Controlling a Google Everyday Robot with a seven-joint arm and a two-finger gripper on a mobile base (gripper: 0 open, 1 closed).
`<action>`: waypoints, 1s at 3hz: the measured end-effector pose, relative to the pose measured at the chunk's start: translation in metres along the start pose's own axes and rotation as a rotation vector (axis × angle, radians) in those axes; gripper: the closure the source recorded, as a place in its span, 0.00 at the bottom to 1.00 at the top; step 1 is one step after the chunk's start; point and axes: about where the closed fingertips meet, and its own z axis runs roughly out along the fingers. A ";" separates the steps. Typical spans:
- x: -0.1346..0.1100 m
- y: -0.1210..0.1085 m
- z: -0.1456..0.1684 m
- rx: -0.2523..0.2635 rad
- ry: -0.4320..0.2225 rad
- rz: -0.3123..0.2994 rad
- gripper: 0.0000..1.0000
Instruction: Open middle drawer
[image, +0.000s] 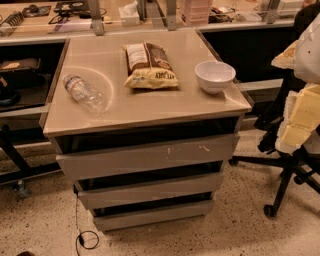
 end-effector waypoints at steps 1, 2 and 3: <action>0.000 0.000 0.000 0.000 0.000 0.000 0.00; 0.009 0.023 0.028 -0.002 -0.028 0.009 0.00; 0.025 0.057 0.075 -0.037 -0.034 0.024 0.00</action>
Offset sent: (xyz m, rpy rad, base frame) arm -0.0424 -0.0006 -0.1034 0.0789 0.0289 -0.0043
